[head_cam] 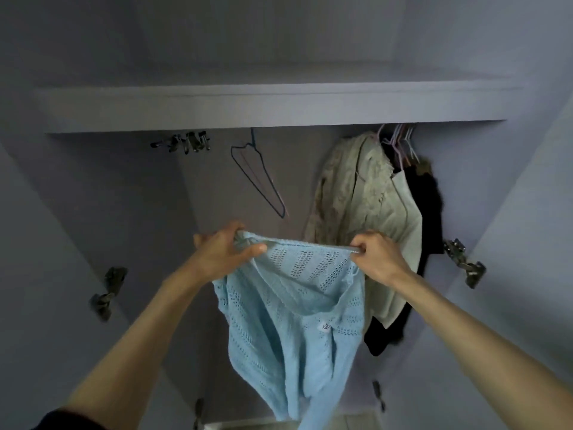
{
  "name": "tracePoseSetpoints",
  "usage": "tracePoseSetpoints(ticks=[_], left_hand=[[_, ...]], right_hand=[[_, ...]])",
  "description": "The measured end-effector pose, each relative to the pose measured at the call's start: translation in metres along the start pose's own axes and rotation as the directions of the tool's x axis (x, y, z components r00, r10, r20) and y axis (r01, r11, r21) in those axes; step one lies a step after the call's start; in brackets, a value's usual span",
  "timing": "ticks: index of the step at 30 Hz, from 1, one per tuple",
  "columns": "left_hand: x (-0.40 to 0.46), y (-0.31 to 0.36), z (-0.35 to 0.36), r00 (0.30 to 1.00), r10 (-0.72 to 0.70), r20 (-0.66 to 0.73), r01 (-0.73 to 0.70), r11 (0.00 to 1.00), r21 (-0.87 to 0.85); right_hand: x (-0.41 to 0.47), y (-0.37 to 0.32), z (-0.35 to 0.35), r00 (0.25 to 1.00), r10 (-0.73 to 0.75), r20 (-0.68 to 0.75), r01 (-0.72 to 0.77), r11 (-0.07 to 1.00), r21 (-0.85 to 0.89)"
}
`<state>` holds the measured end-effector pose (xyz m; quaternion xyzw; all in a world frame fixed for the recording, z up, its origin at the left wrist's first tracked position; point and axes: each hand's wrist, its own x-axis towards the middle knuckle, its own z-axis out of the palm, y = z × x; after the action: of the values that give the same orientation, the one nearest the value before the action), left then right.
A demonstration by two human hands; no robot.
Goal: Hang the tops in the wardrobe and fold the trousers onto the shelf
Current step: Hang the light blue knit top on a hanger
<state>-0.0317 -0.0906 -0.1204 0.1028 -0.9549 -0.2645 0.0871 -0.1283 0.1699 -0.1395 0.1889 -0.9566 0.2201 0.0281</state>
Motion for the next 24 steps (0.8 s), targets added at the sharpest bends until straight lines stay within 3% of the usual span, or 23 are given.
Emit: tracePoseSetpoints(ticks=[4,8,14,18,21,22,24], left_hand=[[0.032,-0.010,0.007,0.990,0.077,-0.117,-0.074,0.997,0.029],[0.054,-0.022,0.000,0.984,0.084,-0.156,-0.064,0.989,0.130],[0.061,-0.036,-0.007,0.983,-0.075,-0.170,0.117,0.961,0.250],[0.057,-0.042,-0.014,0.953,-0.204,-0.223,0.238,0.961,0.141],[0.055,-0.044,-0.010,0.921,-0.270,-0.280,0.288,0.957,0.024],[0.056,-0.048,-0.009,0.922,-0.275,-0.271,0.287,0.958,0.005],[0.057,-0.055,-0.005,0.970,-0.221,-0.099,0.221,0.975,-0.013]], right_hand=[[0.026,0.003,0.002,0.999,0.037,-0.021,-0.035,0.997,0.062],[0.046,0.015,0.004,0.992,0.048,0.115,-0.075,0.967,0.244],[0.073,0.014,0.003,0.954,-0.196,0.225,0.170,0.977,0.128],[0.092,0.007,0.002,0.896,-0.252,0.365,0.206,0.965,0.161],[0.106,0.007,0.005,0.907,-0.266,0.325,0.243,0.964,0.110],[0.111,0.008,0.005,0.919,-0.258,0.299,0.249,0.966,0.070],[0.119,0.014,0.003,0.944,-0.227,0.241,0.239,0.971,-0.023]])
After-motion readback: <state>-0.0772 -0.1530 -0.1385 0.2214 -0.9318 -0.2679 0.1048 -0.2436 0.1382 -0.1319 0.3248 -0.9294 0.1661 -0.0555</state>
